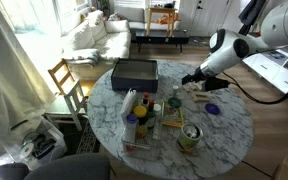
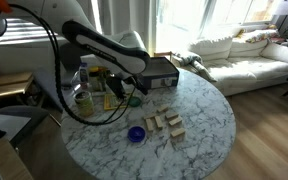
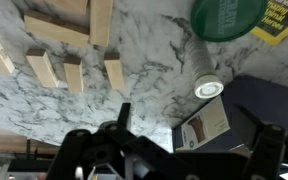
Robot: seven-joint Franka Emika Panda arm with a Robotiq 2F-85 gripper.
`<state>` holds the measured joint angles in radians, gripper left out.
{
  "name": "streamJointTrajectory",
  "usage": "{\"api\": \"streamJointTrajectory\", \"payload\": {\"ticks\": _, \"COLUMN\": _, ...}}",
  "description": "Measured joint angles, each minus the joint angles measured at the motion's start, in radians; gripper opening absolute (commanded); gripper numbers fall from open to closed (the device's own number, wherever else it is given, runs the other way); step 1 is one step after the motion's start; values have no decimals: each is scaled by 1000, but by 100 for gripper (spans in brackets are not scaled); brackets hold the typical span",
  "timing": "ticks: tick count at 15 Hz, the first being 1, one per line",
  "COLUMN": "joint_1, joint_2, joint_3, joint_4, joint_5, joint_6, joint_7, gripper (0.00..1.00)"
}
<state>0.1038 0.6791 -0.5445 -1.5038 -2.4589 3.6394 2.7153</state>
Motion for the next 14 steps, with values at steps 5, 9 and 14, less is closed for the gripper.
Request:
{"api": "streamJointTrajectory", "payload": {"ticks": 5, "joint_1": 186, "joint_2": 154, "joint_3": -246, "joint_4": 171, "joint_5": 110, "joint_6": 235, "joint_7": 8, "gripper": 100}}
{"api": "streamJointTrajectory", "payload": {"ticks": 9, "joint_1": 207, "joint_2": 205, "joint_3": -278, "joint_4": 219, "joint_5": 139, "joint_6": 268, "joint_7": -3, "gripper": 100}}
{"api": "streamJointTrajectory", "payload": {"ticks": 14, "joint_1": 199, "joint_2": 199, "joint_3": -274, "joint_4": 221, "joint_5": 137, "joint_6": 269, "joint_7": -6, "gripper": 100}}
